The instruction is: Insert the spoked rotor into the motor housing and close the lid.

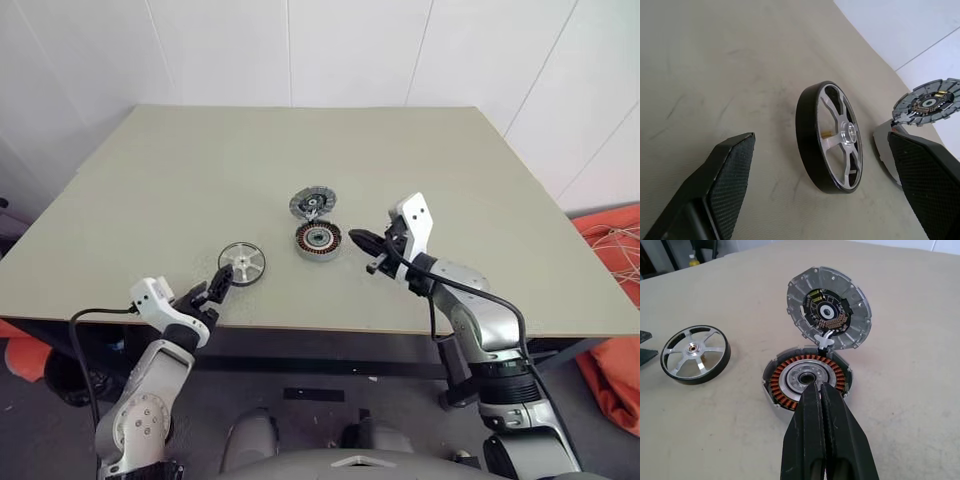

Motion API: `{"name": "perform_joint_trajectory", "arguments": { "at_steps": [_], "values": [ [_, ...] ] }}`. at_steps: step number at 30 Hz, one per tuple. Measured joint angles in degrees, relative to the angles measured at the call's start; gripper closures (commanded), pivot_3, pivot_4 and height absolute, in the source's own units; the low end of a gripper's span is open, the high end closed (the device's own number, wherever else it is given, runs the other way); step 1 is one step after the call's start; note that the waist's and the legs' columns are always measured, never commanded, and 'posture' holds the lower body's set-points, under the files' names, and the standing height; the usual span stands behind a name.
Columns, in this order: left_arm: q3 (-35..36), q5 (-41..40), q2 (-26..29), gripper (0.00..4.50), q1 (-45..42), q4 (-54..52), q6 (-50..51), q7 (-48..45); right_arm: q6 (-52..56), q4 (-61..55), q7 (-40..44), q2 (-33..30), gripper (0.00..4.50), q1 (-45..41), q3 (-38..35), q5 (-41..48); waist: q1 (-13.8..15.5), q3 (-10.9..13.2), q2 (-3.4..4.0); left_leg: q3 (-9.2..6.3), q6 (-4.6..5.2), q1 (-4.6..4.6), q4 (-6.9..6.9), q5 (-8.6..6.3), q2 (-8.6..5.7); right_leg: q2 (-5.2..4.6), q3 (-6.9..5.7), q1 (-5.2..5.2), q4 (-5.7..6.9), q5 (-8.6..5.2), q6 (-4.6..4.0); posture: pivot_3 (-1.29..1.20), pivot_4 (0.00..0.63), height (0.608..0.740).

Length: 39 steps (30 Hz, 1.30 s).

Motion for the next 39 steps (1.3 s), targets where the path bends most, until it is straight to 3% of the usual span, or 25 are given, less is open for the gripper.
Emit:
{"name": "perform_joint_trajectory", "arguments": {
  "at_steps": [16, 29, 39],
  "values": [
    [2.8, -6.7, 1.8, 0.0, -3.4, 4.0, 5.2, -0.2, 2.8, -5.9, 2.6, -1.0, 4.46, 2.3, 1.1, 4.9, 1.0, 0.0, 0.01, -0.01, 0.0, 0.39, 0.0, 0.0, -0.01, -0.01, 0.0, 0.37, -0.04, -0.04, 0.07, 0.0, 0.0, 0.74],
    [-0.5, -7.1, 4.0, 0.0, -5.4, 4.2, 8.2, -5.8, 3.2, -6.9, 2.4, -1.1, 4.46, 2.4, 1.4, 5.5, 1.2, 0.0, -0.03, -0.01, -0.01, 0.31, -0.04, 0.0, -0.01, -0.01, 0.0, 0.32, -0.07, -0.04, 0.06, 0.0, 0.0, 0.74],
    [1.0, -7.1, 3.4, 0.0, -6.9, 6.9, 8.3, -2.4, 2.8, -6.8, 2.0, -1.0, 4.46, 2.5, 1.8, 5.5, 1.3, 0.0, -0.03, -0.01, -0.01, 0.33, -0.04, 0.0, -0.01, -0.01, -0.01, 0.34, -0.07, -0.04, 0.08, 0.0, 0.0, 0.74]
  ]
}}
